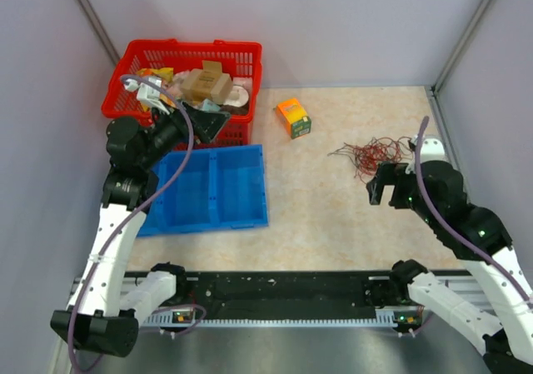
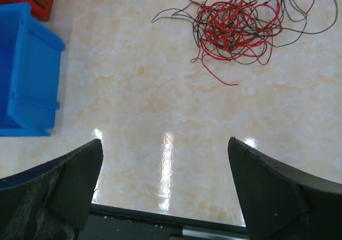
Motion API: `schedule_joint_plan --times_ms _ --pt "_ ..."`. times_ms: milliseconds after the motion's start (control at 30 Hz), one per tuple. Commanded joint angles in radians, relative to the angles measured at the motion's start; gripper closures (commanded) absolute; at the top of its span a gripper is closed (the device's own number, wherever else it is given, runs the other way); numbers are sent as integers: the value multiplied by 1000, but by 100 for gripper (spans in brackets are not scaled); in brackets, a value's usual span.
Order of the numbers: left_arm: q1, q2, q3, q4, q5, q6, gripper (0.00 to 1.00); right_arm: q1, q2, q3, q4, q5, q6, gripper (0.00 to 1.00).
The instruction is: Untangle the cables
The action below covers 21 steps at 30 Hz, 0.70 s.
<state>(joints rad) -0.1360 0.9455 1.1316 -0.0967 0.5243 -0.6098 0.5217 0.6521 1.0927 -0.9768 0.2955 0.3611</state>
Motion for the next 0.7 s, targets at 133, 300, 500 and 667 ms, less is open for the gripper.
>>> schedule_joint_plan --times_ms 133,300,500,667 --pt "-83 94 -67 235 102 -87 7 9 176 -48 243 -134 15 1" --pt "-221 156 -85 230 124 -1 12 -23 363 -40 387 -153 55 1" --pt "-374 147 -60 100 89 74 12 -311 454 -73 576 -265 258 14" --pt "-517 105 -50 28 46 186 12 -374 601 -64 699 -275 338 23"
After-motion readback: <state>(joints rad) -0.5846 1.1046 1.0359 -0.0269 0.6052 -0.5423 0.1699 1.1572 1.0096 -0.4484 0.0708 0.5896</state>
